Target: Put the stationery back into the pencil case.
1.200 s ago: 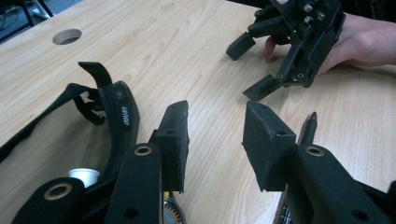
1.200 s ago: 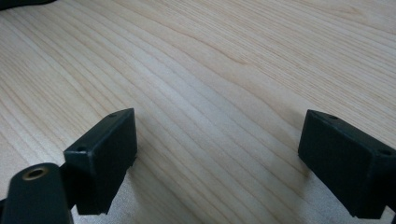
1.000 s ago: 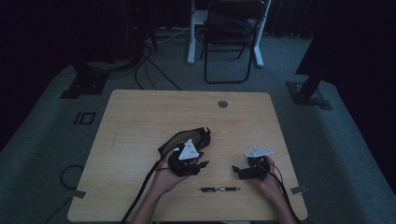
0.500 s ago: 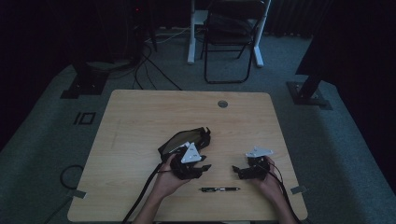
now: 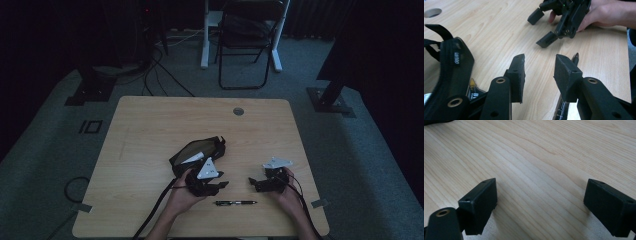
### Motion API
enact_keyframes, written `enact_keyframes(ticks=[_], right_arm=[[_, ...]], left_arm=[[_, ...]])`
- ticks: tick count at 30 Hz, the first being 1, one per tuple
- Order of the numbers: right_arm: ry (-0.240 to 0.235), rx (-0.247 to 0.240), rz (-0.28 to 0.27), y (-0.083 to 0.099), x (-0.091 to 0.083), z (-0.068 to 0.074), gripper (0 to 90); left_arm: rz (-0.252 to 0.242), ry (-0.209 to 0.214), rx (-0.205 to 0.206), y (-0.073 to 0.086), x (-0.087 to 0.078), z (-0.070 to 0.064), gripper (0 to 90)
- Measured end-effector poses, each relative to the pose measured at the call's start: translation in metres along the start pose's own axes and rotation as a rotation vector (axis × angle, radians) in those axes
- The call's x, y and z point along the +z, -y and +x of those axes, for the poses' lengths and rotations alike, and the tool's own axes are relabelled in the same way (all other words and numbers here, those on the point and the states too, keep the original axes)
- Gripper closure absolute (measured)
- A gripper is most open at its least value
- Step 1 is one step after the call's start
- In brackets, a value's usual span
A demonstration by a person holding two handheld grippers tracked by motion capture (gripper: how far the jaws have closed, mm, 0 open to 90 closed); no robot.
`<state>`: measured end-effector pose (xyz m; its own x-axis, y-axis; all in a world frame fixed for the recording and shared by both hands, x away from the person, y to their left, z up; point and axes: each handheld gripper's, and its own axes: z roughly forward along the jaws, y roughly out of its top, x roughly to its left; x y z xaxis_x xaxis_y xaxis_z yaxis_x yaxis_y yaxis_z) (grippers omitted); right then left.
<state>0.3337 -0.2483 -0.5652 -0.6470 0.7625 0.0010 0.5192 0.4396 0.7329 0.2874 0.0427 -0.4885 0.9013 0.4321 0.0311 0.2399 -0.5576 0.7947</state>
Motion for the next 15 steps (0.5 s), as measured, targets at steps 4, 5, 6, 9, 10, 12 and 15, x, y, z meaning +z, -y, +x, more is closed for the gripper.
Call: enact_keyframes(ticks=[4, 5, 6, 9, 10, 12, 15], right_arm=[[0.000, -0.002, 0.001, 0.0000, -0.0001, -0.0001, 11.6], [0.000, -0.002, 0.001, 0.0000, -0.0001, -0.0001, 11.6], [0.000, -0.002, 0.001, 0.0000, -0.0001, -0.0001, 11.6], [0.000, -0.002, 0.001, 0.0000, -0.0001, -0.0001, 11.6], [0.000, -0.002, 0.001, 0.0000, -0.0001, -0.0001, 11.6], [0.000, -0.001, 0.001, 0.0000, -0.0001, -0.0001, 11.6], [0.000, -0.001, 0.001, 0.0000, -0.0001, -0.0001, 11.6]], left_arm=[[0.008, 0.012, 0.002, 0.0017, 0.0031, -0.0027, 60.7], [0.007, 0.012, 0.003, 0.0020, 0.0036, -0.0032, 60.7], [0.009, 0.015, 0.004, 0.0025, 0.0042, -0.0037, 60.7], [0.012, 0.021, 0.005, 0.0038, 0.0057, -0.0054, 60.7], [0.013, 0.022, 0.006, 0.0043, 0.0063, -0.0060, 60.8], [0.015, 0.027, 0.004, 0.0053, 0.0076, -0.0074, 60.7], [0.018, 0.030, 0.006, 0.0067, 0.0095, -0.0089, 60.6]])
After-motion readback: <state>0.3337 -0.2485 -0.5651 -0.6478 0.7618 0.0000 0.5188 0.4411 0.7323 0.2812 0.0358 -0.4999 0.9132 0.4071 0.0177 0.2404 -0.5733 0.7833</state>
